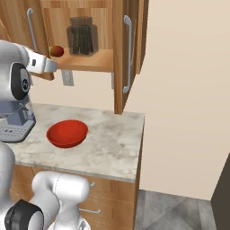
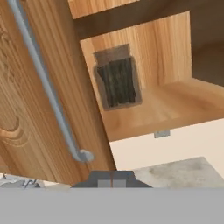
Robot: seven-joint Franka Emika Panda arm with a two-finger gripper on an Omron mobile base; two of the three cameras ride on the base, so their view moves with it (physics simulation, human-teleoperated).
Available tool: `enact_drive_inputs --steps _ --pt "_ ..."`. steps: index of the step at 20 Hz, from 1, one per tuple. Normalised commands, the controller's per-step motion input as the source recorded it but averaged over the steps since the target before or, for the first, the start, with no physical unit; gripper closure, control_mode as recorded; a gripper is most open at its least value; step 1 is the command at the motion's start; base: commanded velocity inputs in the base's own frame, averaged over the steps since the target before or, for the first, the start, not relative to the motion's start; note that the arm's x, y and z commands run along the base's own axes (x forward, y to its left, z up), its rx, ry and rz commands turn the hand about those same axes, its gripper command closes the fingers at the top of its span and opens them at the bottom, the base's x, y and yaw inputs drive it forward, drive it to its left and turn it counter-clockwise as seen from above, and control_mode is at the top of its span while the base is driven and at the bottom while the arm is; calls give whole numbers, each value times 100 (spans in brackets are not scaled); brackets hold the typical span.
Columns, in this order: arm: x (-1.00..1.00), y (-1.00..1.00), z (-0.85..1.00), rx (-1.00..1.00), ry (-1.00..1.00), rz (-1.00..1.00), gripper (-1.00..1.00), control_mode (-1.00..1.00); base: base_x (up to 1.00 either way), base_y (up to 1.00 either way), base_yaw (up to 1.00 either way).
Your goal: Open the cabinet. Pick the apple and mango from the cabinet and place them into the bowl. Then close the cabinet.
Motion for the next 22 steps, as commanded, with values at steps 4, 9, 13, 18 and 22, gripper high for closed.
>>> enact_drive_inputs --steps 4,9,13,18,22 --pt "40 -25 0 27 6 13 100 -100 0 0 0" --pt "41 -27 0 23 3 11 100 -100 0 0 0" --pt "48 -17 -1 18 0 6 100 -100 0 0 0" --pt "60 0 -13 8 7 6 100 -100 0 0 0" --pt "55 0 -1 13 18 7 100 -100 0 0 0"
